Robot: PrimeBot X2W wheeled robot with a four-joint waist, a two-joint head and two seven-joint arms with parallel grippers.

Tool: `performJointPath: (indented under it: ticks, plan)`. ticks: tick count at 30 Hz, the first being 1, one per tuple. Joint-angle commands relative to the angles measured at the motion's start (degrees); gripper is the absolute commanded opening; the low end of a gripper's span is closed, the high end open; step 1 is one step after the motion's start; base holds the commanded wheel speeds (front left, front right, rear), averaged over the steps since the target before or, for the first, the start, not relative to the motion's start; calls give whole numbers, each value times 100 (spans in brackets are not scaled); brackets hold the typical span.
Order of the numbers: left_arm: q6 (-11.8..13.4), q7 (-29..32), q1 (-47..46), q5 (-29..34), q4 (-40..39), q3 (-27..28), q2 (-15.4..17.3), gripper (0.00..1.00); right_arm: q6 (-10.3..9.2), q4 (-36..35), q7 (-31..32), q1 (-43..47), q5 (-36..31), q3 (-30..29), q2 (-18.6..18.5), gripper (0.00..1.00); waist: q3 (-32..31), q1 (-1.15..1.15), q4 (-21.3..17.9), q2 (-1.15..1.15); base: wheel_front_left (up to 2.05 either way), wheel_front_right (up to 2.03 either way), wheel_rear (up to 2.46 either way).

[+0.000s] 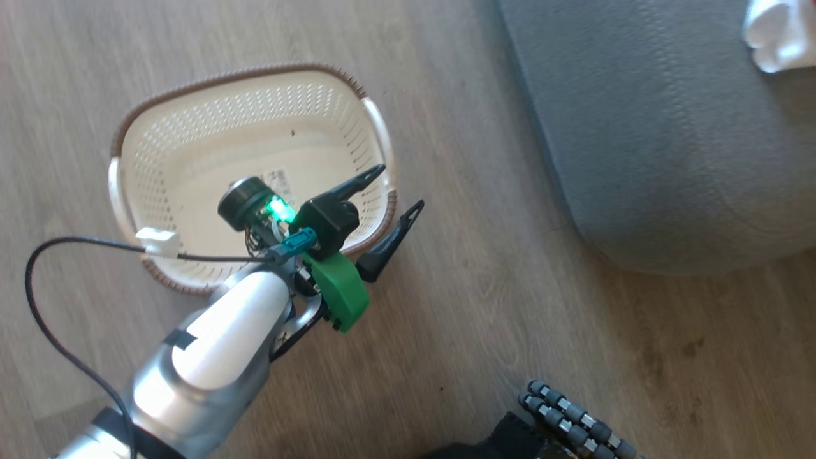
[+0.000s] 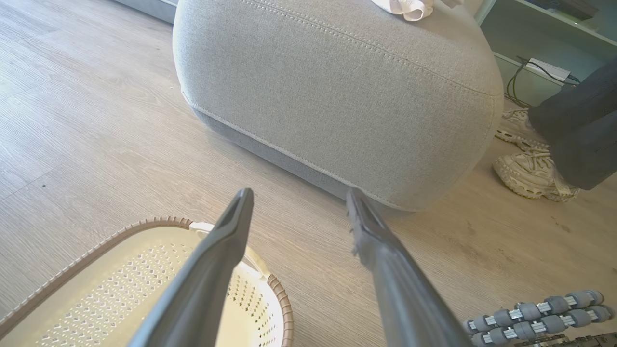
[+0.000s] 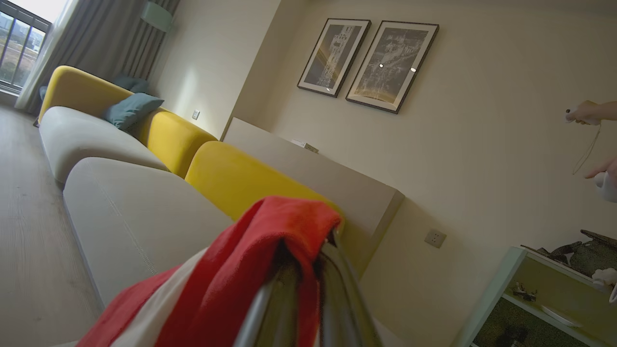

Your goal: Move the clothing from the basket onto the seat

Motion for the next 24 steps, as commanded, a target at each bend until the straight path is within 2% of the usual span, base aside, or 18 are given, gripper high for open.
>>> performJointPath:
  ticks: [1, 3, 6, 11, 15, 21, 23, 24]
  plan:
    - [-7, -46, -205, 56, -289, 93, 112, 100, -2, -163, 139, -74, -244, -367, -46, 0, 276, -1, 260, 0, 0, 0, 0]
    - [-7, -50, -268, 60, -409, 63, 149, 100, -2, -108, 239, 33, -462, -723, 171, 0, 394, -1, 352, 0, 0, 0, 0]
    - [-7, -56, -345, 59, -601, 54, 226, 100, -2, 129, 230, 194, -551, -941, 541, 0, 574, -1, 441, 0, 0, 0, 0]
    - [-8, -34, -401, 88, -872, 7, 370, 100, -2, 766, -91, 279, -427, -843, 969, 0, 765, -1, 520, 0, 0, 0, 0]
    - [-3, -1, -410, 82, -982, -4, 425, 100, -2, 1236, -373, 304, -268, -613, 1027, 0, 800, -1, 528, 0, 0, 0, 0]
    - [17, 31, -399, 56, -1055, -48, 422, 100, -2, 2224, -967, 286, 134, -76, 859, 0, 715, -1, 490, 0, 0, 0, 0]
    - [17, 16, -400, 50, -1051, -69, 392, 100, -2, 2520, -1150, 288, 283, 153, 785, 48, 623, -1, 469, 0, 0, 0, 0]
    - [16, 6, -402, 46, -1047, -80, 371, 100, -2, 2661, -1213, 321, 319, 324, 733, 97, 561, -1, 455, 0, 0, 0, 0]
